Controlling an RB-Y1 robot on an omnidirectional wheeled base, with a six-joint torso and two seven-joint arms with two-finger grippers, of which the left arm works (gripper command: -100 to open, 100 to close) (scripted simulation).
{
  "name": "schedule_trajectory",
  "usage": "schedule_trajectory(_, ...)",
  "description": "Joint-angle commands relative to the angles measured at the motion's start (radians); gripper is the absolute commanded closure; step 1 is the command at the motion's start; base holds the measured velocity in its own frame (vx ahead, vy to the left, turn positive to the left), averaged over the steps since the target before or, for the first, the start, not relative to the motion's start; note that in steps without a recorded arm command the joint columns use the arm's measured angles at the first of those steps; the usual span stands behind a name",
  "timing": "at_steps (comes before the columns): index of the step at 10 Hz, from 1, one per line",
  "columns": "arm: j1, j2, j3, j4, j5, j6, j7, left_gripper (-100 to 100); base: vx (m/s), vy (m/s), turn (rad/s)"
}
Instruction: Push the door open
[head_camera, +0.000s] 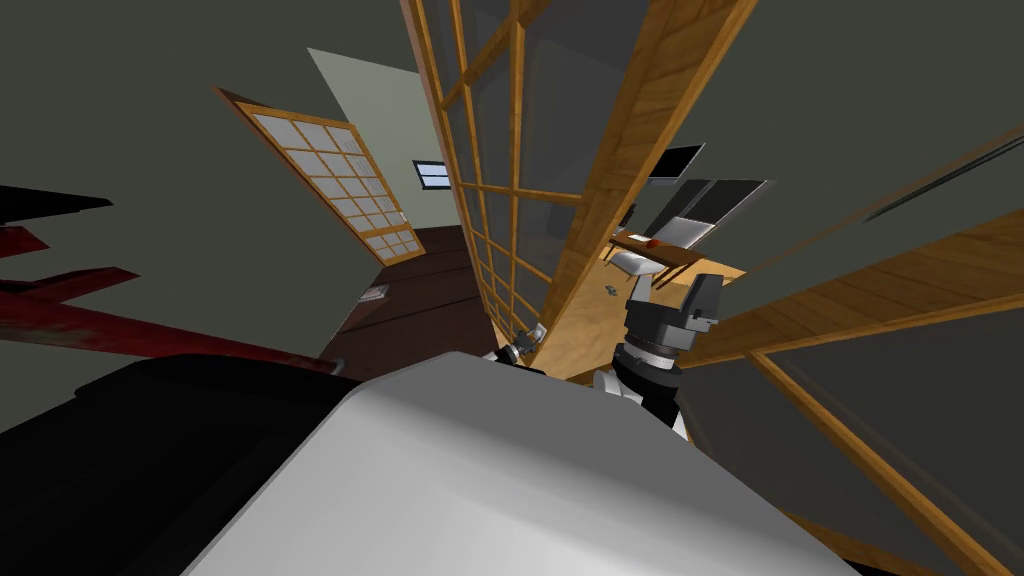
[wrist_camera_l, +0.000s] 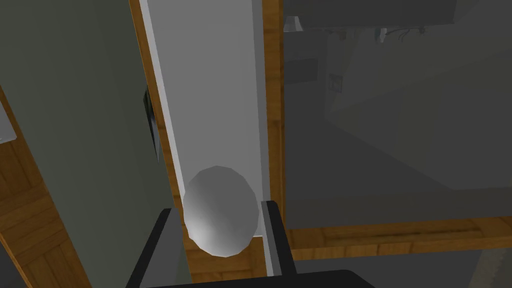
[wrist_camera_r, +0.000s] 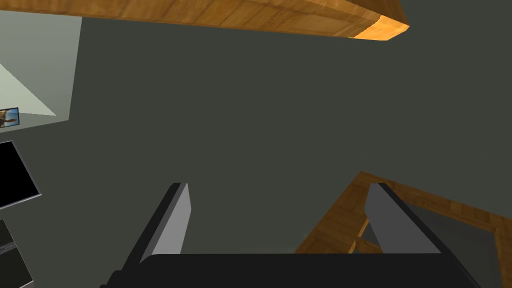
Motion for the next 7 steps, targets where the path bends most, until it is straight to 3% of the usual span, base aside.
schedule_trajectory(1,-0.003,0.005,0.008,-0.003,0.004,-0.001,0.000,100,0.000,0.000,0.000)
schedule_trajectory(7,-0.012,0.044,0.064,0.014,0.085,-0.033,0.133,100,0.018,0.049,-0.208)
